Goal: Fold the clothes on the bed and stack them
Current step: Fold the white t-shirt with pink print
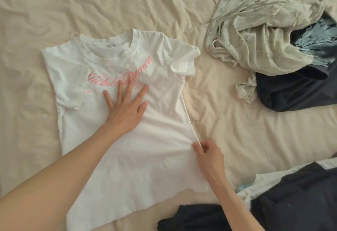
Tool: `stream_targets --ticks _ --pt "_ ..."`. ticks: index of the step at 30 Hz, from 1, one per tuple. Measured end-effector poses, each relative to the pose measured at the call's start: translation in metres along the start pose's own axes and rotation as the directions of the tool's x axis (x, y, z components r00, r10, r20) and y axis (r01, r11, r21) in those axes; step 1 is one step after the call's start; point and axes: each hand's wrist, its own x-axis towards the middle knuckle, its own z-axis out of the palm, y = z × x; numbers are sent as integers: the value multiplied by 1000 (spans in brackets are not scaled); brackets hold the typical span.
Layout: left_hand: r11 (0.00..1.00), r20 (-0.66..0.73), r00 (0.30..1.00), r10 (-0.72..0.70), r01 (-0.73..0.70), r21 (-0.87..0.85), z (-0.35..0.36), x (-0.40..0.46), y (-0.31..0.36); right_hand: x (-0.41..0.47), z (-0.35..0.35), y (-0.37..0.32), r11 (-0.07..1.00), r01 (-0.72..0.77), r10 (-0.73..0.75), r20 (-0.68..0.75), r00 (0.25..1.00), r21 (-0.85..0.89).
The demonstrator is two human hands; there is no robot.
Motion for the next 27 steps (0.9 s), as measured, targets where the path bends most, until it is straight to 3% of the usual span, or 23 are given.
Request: stream_targets --ticks 3,5,8,10,12,14,15,16,18,19,20,22,24,25,27 --pt "998 -8 999 52 -51 28 2 5 5 22 -6 -21 994 100 -92 -159 983 42" --pt "994 -17 995 99 -98 52 3 11 7 47 -10 -53 976 146 -116 -182 976 162" --pt "991 62 991 117 -121 57 5 20 9 82 -14 -109 845 9 -53 67 996 534" --pt "994 139 985 101 -107 36 4 26 9 97 -13 -140 776 -107 -34 211 977 622" --pt "996 90 992 88 -85 -36 -5 32 9 103 -8 -163 659 -190 30 226 974 728" --pt "979 -76 997 16 -31 -202 -20 41 11 105 -1 -176 599 -174 123 125 984 781" --pt "932 -103 993 -64 22 -361 -31 48 13 107 4 -178 638 -90 112 23 993 765" --pt "811 -66 986 -156 90 -577 -43 56 16 107 10 -178 722 44 39 -104 994 691" --pt "334 146 961 -234 220 -916 -70 71 25 98 24 -174 848 376 -273 -299 914 374" --pt "149 227 949 -217 262 -953 -83 80 27 91 29 -171 823 532 -450 -341 825 201" --pt "37 270 945 -185 282 -959 -93 88 28 86 35 -168 748 660 -605 -332 723 75" --pt "-117 318 941 -117 305 -945 -107 105 24 78 43 -161 570 816 -817 -176 549 -97" --pt "-119 361 926 -107 349 -930 -114 114 18 74 48 -149 416 883 -898 57 437 -217" --pt "-25 381 916 -122 381 -924 -114 115 14 73 50 -142 367 894 -903 132 409 -259" --pt "216 417 897 -145 440 -871 -108 113 7 73 49 -130 333 887 -911 134 391 -321"
